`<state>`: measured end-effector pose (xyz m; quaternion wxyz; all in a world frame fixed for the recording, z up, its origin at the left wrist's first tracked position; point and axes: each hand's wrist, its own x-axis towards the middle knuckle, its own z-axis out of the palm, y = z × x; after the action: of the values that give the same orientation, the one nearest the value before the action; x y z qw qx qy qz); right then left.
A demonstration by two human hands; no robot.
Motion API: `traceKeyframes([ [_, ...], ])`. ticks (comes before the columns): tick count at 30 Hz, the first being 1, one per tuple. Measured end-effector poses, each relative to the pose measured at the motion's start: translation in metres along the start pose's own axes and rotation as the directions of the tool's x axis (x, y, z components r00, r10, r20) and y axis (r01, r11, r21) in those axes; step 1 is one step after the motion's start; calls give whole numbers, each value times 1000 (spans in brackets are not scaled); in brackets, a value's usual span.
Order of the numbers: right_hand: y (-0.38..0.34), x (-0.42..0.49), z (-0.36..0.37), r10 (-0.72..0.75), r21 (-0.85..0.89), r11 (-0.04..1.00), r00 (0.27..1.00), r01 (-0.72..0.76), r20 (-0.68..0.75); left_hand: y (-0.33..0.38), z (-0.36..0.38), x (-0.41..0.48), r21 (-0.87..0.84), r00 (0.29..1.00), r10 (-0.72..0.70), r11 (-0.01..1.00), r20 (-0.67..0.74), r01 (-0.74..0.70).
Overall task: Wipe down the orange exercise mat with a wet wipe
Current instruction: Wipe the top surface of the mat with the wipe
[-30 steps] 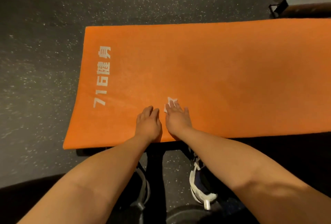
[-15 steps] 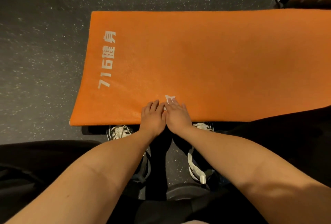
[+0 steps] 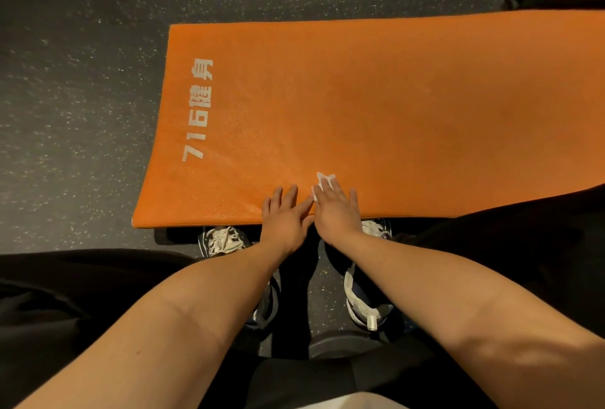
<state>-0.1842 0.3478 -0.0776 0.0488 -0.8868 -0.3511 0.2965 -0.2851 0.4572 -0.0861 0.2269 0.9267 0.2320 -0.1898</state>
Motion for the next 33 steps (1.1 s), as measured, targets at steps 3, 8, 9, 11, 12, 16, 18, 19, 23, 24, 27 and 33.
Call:
traceKeyframes([
  [3, -2, 0, 0, -20, 18, 1000, 1000, 20, 14, -6, -1, -2, 28, 998, 41, 999, -55, -39],
  [8, -5, 2, -8, 12, 79, 997, 1000, -14, 27, -8, -5, 2, -4, 991, 79, 997, -107, -80],
  [9, -7, 3, -9, 19, 88, 996, 1000, -21, 24, -8, -6, 3, -33, 992, 65, 997, -111, -70],
  [11, -11, 8, -14, 28, 132, 991, 1000, -28, 3, -9, -12, 7, -90, 990, 37, 995, -135, -49],
  [12, -15, 12, -16, 24, 165, 986, 1000, -22, -11, -12, -16, 10, -111, 988, 21, 993, -152, -38],
  [16, -42, 35, -32, 18, 281, 960, 997, 3, -73, -38, -45, 26, -147, 968, -47, 989, -245, 11],
  [18, -59, 46, -40, 55, 299, 954, 993, -20, -108, -51, -60, 31, -167, 956, -79, 985, -281, 33],
  [19, -68, 50, -42, 67, 298, 954, 991, -30, -114, -56, -65, 31, -191, 948, -104, 980, -302, 47],
  [23, -99, 69, -38, 3, 302, 953, 1000, 4, -23, -79, -66, 27, -263, 913, -233, 954, -336, 146],
  [24, -104, 73, -36, -28, 318, 948, 999, 17, 30, -87, -63, 25, -266, 910, -264, 947, -321, 181],
  [27, -105, 81, -22, -117, 414, 910, 974, 27, 194, -101, -49, 21, -302, 905, -363, 908, -222, 290],
  [33, -61, 77, -15, -78, 364, 927, 995, 96, -63, -80, -34, 30, -409, 915, -252, 906, -315, 108],
])
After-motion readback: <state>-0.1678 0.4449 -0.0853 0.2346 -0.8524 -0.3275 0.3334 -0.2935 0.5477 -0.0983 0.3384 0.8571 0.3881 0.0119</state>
